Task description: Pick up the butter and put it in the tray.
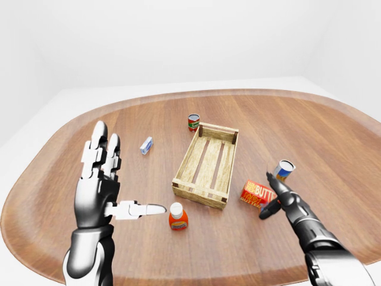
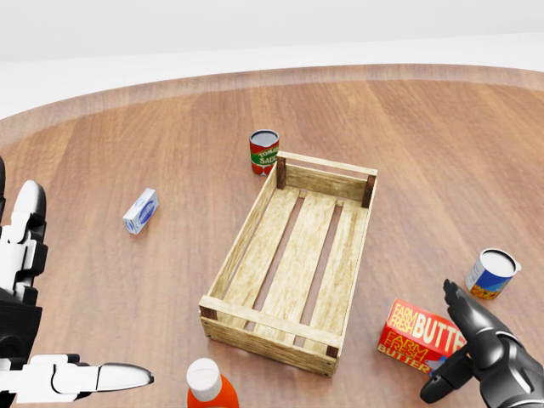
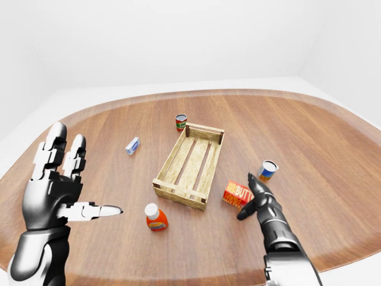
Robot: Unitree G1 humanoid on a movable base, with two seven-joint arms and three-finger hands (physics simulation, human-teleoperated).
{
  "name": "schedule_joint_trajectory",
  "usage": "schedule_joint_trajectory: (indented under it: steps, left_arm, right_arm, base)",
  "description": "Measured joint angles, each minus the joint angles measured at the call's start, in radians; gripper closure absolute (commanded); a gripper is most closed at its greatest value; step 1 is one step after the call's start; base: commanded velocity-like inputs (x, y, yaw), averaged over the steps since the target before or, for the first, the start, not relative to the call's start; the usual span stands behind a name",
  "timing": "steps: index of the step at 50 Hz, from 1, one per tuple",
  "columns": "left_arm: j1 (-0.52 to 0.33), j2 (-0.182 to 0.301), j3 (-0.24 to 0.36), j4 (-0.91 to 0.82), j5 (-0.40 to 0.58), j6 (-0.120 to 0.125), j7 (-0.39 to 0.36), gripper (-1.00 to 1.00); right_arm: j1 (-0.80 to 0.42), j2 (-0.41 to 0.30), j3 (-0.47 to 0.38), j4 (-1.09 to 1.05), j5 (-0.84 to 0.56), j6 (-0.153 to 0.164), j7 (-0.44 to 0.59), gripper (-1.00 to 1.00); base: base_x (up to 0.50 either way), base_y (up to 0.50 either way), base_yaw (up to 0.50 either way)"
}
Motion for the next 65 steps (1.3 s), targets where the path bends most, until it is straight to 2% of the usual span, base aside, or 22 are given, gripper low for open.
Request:
schedule_joint_trajectory:
  steps: [23, 24, 25, 26, 27, 55, 65]
  left_arm:
    - [0.003, -0.001, -0.001, -0.006, 0.000, 0.000, -0.001, -1.00]
    - [0.003, -0.001, -0.001, -0.006, 0.000, 0.000, -0.002, -1.00]
    - [0.003, -0.001, -0.001, -0.005, 0.000, 0.000, -0.002, -1.00]
    - [0.003, -0.001, -0.001, -0.005, 0.000, 0.000, -0.002, -1.00]
    - [0.003, -0.001, -0.001, -0.005, 0.000, 0.000, -0.002, -1.00]
    - [0.003, -0.002, -0.002, -0.007, -0.002, 0.000, 0.001, -1.00]
    - [0.004, -0.002, -0.002, -0.008, -0.002, 0.000, 0.001, -1.00]
  right_arm:
    - [0.008, -0.009, 0.002, -0.001, -0.020, 0.000, 0.025, -1.00]
    - [0.008, -0.009, 0.002, -0.001, -0.022, 0.000, 0.025, -0.88]
    - [0.007, -0.010, 0.002, -0.002, -0.028, 0.000, 0.023, -0.47]
    - [0.005, -0.012, 0.001, -0.002, -0.034, 0.000, 0.022, 0.97]
    - [0.002, -0.015, 0.001, -0.002, -0.038, 0.000, 0.022, 1.00]
    - [0.026, 0.003, 0.007, 0.017, -0.029, 0.000, 0.028, 1.00]
    - [0.027, -0.006, 0.019, -0.008, -0.026, 0.000, 0.066, 1.00]
  base:
    - [0.00, 0.00, 0.00]
    - [0.00, 0.00, 0.00]
    - [0.00, 0.00, 0.00]
    - [0.00, 0.00, 0.00]
    - [0.00, 0.00, 0.00]
    - [0.00, 0.00, 0.00]
    - [0.00, 0.00, 0.00]
